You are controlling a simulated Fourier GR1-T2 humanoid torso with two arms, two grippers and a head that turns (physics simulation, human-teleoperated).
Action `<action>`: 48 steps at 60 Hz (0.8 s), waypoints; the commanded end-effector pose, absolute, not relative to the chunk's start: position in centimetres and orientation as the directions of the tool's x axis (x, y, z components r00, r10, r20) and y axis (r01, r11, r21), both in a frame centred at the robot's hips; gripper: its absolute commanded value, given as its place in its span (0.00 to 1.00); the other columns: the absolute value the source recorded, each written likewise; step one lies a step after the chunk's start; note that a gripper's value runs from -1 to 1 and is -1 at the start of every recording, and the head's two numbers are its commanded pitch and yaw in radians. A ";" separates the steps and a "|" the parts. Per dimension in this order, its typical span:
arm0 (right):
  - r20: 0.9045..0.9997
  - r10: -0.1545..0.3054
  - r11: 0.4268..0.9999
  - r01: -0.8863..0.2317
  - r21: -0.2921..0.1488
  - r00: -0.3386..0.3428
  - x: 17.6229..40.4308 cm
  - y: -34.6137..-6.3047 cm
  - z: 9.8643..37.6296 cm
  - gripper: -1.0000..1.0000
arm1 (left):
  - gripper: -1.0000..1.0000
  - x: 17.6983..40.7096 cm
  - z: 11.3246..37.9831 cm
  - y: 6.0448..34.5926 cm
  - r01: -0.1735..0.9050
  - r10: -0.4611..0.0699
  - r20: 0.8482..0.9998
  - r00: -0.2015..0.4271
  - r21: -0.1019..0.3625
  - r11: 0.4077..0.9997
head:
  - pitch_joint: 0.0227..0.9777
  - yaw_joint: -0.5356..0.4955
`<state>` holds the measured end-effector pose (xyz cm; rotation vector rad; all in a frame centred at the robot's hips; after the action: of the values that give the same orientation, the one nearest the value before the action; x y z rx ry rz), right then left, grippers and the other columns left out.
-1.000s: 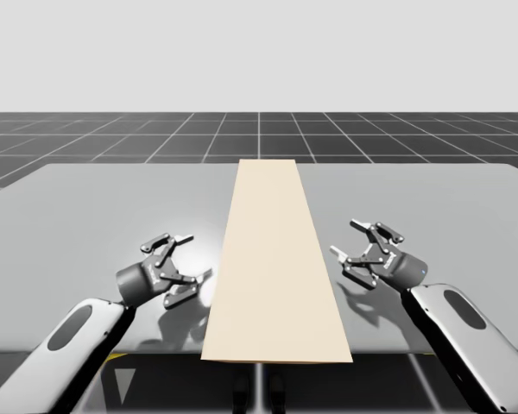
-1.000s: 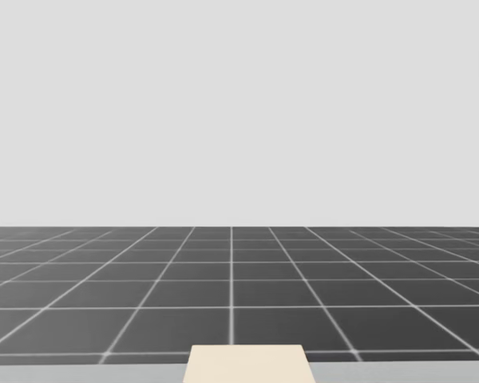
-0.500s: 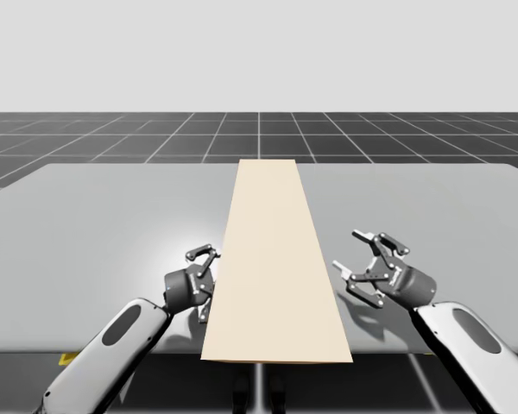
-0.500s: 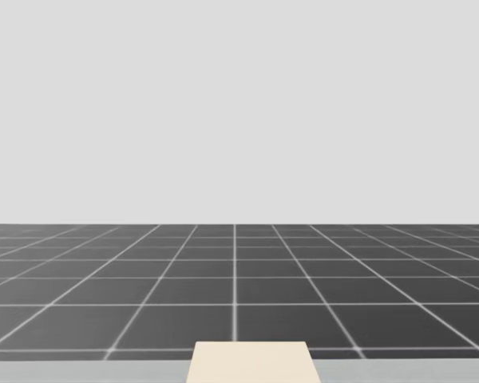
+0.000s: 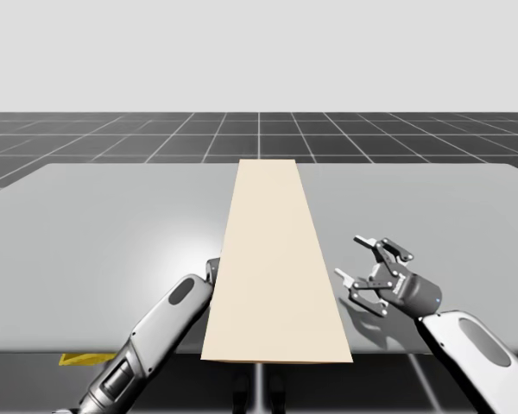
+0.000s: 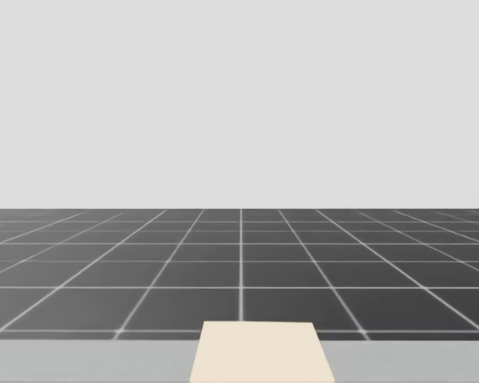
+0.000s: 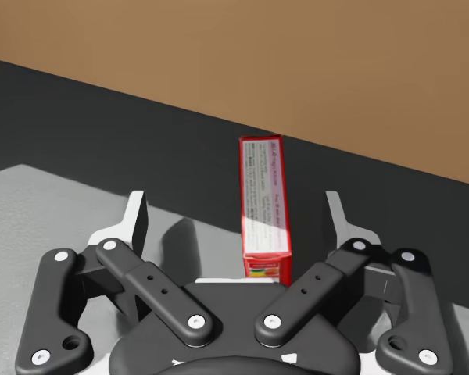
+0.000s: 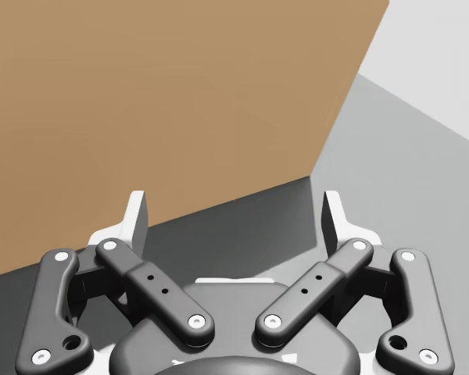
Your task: Retrieve the object from inside the box.
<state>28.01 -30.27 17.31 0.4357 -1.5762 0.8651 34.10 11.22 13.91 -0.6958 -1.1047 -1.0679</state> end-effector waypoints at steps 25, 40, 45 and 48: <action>0.957 0.199 0.641 -0.711 -0.290 -0.211 27.4 -30.3 17.4 0.00 | 1.00 33.9 13.3 10.0 0.935 -0.303 0.945 0.122 -0.007 0.355 | 0.10 0.54; 0.956 0.201 0.643 -0.708 -0.292 -0.212 27.3 -30.3 17.3 0.00 | 1.00 32.1 16.2 17.9 0.866 -0.296 0.951 0.086 0.075 0.494 | 0.09 0.55; 0.956 0.203 0.642 -0.708 -0.293 -0.212 27.2 -30.3 17.3 0.00 | 1.00 31.3 17.1 20.6 0.837 -0.289 0.954 0.075 0.098 0.538 | 0.08 0.55; 0.956 0.204 0.643 -0.707 -0.295 -0.213 27.2 -30.4 17.3 0.00 | 1.00 31.2 17.6 21.7 0.824 -0.280 0.957 0.073 0.101 0.558 | 0.08 0.55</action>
<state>27.29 -30.29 17.33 0.4323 -1.5762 0.8801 31.82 18.04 15.92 -0.5675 -1.1969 -0.8872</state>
